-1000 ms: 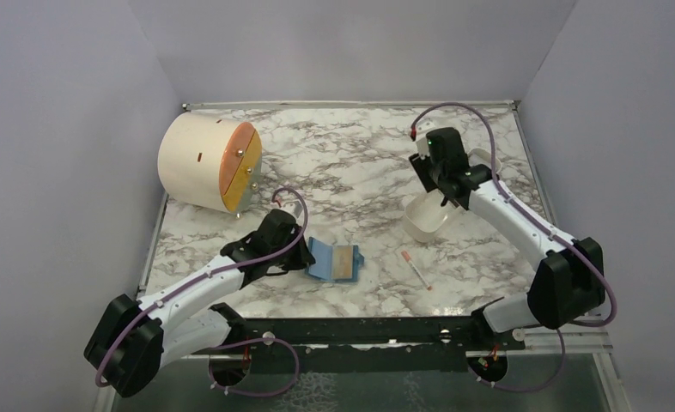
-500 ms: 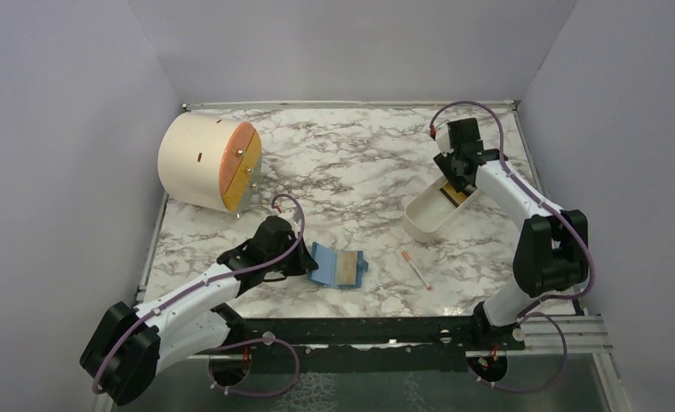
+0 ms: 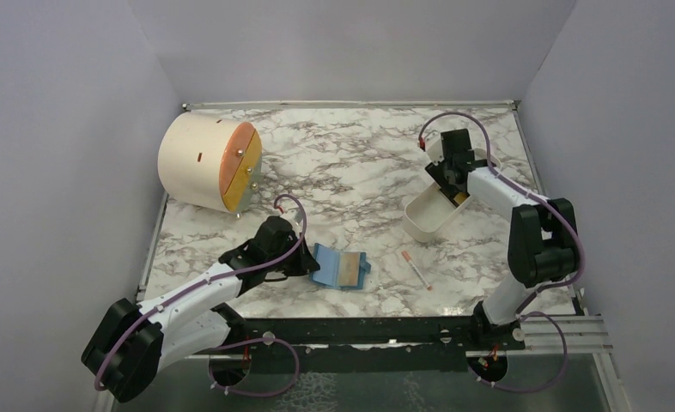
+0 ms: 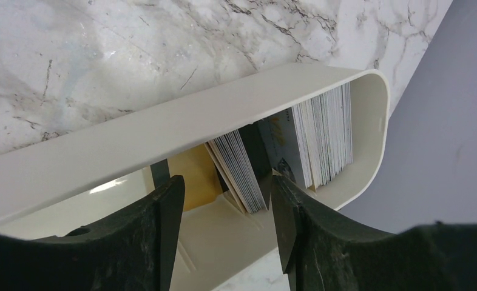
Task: Put the credit cards into the card holder
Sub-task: Pick up the credit card from the storage box.
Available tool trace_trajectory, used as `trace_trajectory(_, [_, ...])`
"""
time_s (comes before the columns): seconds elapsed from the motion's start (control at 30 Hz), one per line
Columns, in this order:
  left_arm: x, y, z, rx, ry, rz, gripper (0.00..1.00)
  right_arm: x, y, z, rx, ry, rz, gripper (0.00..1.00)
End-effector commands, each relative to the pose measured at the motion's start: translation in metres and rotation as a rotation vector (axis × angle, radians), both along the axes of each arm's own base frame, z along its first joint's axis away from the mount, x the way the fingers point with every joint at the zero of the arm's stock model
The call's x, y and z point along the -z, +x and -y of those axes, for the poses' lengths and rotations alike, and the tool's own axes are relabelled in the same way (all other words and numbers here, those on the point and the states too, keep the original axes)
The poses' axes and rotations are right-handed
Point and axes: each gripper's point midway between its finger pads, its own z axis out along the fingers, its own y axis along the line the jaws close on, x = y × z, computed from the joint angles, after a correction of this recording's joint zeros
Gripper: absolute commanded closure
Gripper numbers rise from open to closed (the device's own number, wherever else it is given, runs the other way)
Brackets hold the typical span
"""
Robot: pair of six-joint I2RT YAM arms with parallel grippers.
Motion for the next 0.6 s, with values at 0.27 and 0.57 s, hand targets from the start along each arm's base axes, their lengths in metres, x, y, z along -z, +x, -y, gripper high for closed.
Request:
trace_trajectory(0.27, [-0.005, 0.001, 0.001, 0.019, -0.001, 0.016, 1.00, 0.012, 0.027, 0.033, 0.055, -0.156, 0.098, 0.45])
trace_trajectory(0.57, [-0.005, 0.004, -0.001, -0.002, 0.003, 0.027, 1.00, -0.006, 0.046, 0.041, 0.072, -0.208, 0.180, 0.50])
